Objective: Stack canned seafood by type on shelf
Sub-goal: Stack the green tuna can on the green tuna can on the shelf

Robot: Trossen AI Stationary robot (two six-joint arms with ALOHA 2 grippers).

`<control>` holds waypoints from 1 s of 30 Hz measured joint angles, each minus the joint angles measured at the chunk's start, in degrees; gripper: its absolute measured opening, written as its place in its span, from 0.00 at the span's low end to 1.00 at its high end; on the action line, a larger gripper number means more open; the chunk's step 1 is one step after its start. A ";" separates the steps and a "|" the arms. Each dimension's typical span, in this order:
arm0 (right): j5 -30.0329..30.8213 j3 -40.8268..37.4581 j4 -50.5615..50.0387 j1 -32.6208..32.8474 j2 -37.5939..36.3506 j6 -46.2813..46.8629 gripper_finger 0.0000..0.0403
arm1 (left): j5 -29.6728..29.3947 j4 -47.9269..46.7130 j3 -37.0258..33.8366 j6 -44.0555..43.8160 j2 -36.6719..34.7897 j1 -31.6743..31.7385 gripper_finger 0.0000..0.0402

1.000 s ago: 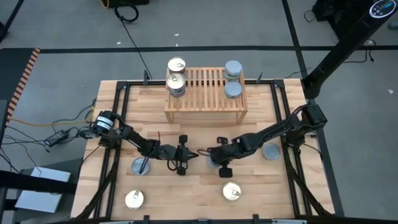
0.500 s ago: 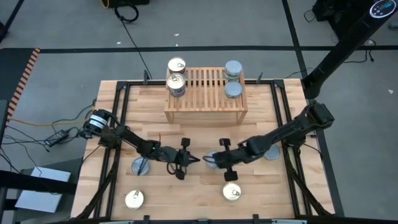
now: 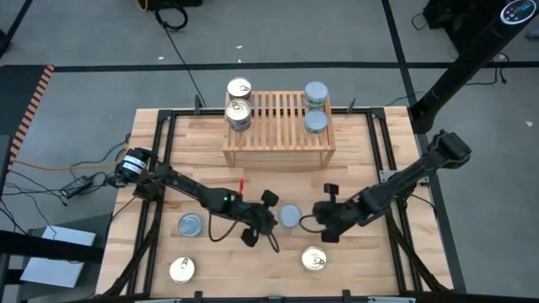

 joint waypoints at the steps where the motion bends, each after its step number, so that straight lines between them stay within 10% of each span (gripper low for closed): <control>1: 0.90 -0.74 -0.04 0.26 -1.21 0.59 0.01 | 0.05 -0.88 0.81 0.68 0.03 0.00 0.05; 16: 5.44 -4.95 2.05 2.15 -9.06 3.62 0.01 | 3.65 0.12 2.30 -0.20 4.11 1.99 0.38; 30: 5.97 -4.95 2.57 2.12 -9.04 2.76 0.01 | -0.73 2.48 2.32 6.66 5.85 1.53 0.29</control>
